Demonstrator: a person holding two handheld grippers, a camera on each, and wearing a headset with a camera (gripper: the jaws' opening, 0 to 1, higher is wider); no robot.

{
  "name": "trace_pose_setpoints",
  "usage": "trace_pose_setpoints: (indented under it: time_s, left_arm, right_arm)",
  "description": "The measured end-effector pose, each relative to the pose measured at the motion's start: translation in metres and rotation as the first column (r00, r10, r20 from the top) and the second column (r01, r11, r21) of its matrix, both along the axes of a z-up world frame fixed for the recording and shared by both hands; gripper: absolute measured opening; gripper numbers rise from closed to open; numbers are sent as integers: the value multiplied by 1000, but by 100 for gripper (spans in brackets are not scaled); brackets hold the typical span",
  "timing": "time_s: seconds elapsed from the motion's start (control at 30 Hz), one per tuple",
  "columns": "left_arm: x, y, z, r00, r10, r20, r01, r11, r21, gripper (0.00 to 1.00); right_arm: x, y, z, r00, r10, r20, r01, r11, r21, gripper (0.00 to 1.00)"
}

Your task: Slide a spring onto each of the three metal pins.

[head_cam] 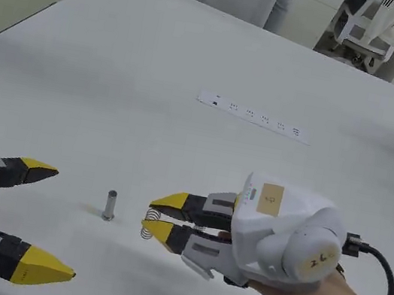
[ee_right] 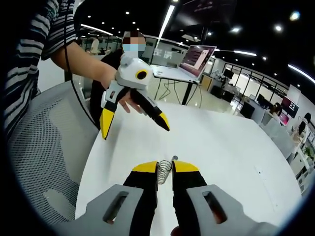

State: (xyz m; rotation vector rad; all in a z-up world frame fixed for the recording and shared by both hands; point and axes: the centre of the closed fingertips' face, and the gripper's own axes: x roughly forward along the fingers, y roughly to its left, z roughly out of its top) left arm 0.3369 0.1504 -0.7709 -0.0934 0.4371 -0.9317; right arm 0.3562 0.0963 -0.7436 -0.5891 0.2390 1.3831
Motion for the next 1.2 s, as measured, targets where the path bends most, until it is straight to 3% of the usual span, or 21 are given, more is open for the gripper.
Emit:
trace_pose_setpoints:
  time_s: [0.47,0.77,1.2]
  left_arm:
    - [-1,1,-2,1000,17,-1,-17,1000,-17,98]
    - [-2,3,-3,1000,27,-6,-27,999,-24,98]
    - [-3,8,-2,999,43,-9,-43,999,-32,98]
  right_arm:
    - [36,29,9,991,-98,-97,107,989,97,7]
    - [38,47,0,993,-71,-89,78,994,76,7]
    - [41,52,-18,994,-67,-87,71,997,37,7]
